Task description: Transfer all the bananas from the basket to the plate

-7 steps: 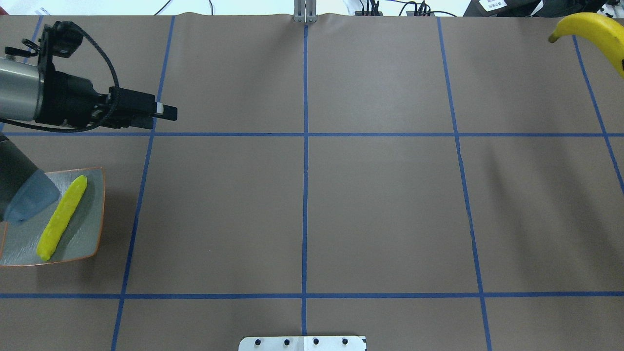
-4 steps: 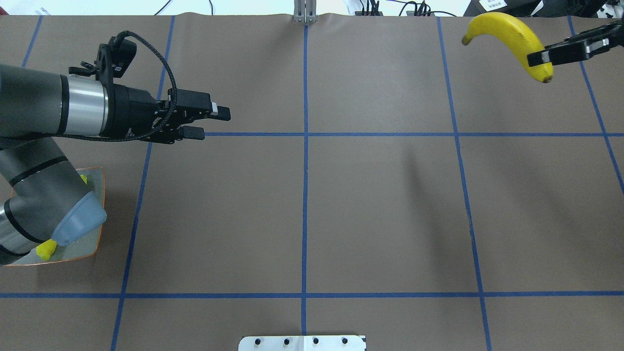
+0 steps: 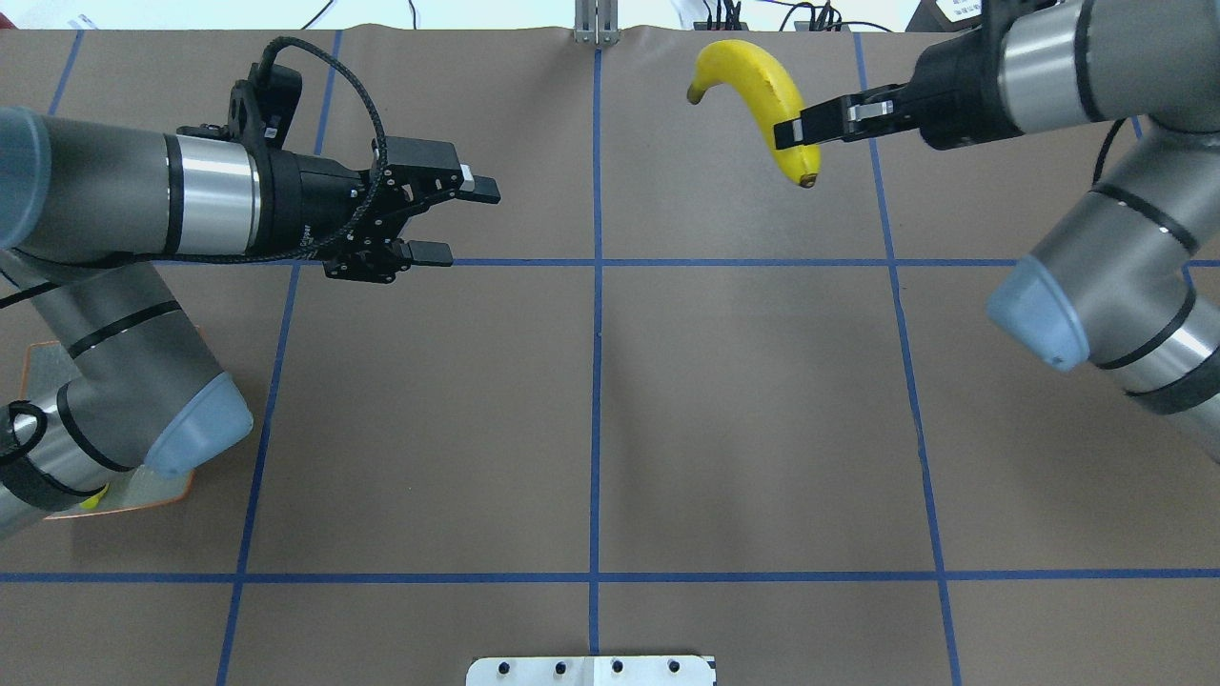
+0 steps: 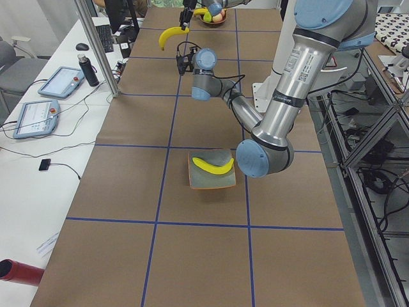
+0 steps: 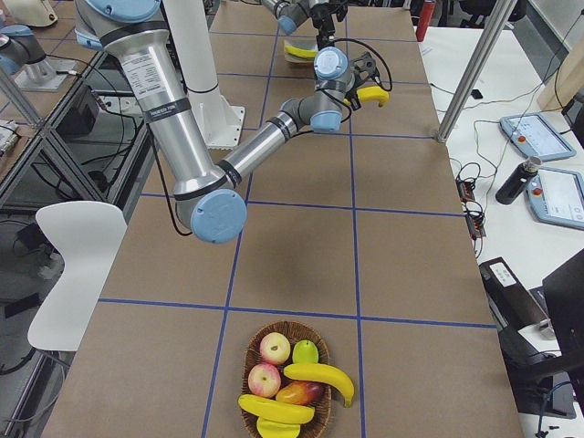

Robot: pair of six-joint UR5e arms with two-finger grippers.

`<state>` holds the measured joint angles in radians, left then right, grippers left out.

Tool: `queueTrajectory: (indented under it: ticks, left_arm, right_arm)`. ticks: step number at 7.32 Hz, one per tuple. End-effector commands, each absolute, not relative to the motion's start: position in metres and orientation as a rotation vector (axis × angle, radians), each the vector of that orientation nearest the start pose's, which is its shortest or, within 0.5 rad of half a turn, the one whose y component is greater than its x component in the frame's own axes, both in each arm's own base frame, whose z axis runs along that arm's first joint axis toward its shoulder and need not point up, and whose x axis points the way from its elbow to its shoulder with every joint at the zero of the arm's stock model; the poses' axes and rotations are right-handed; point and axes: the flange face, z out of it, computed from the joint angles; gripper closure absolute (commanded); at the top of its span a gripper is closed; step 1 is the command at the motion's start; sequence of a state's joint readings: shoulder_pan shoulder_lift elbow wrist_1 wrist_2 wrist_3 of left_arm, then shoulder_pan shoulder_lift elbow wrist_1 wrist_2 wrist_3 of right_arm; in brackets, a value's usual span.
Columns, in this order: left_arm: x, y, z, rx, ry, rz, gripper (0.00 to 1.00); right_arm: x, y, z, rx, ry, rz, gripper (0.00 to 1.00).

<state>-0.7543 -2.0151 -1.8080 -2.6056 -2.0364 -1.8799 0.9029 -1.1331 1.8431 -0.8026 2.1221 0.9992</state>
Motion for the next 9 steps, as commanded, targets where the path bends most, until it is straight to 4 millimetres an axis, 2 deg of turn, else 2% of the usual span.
queueTrajectory:
  ticks: [1, 2, 4, 5, 6, 9]
  left_arm:
    - [0.363, -0.46, 0.191, 0.015, 1.7, -0.429, 0.0]
    - [0.365, -0.462, 0.192, -0.018, 1.698, -0.459, 0.0]
    - [0.368, -0.469, 0.178, -0.093, 1.726, -0.57, 0.0]
    - [0.373, -0.479, 0.167, -0.143, 1.75, -0.678, 0.0]
    - [0.383, -0.489, 0.163, -0.182, 1.747, -0.72, 0.0]
    - [0.385, -0.49, 0.164, -0.188, 1.743, -0.725, 0.0]
  right_arm:
    - [-0.369, -0.462, 0.166, 0.689, -1.38, -0.1, 1.0]
    - [-0.388, -0.446, 0.161, 0.708, -1.384, -0.083, 1.0]
    - [-0.408, -0.41, 0.136, 0.714, -1.443, -0.051, 1.0]
    - [-0.418, -0.397, 0.13, 0.724, -1.454, -0.039, 1.0]
    - [-0.425, -0.385, 0.125, 0.739, -1.462, -0.027, 1.0]
    - [-0.426, -0.37, 0.116, 0.74, -1.491, -0.015, 1.0]
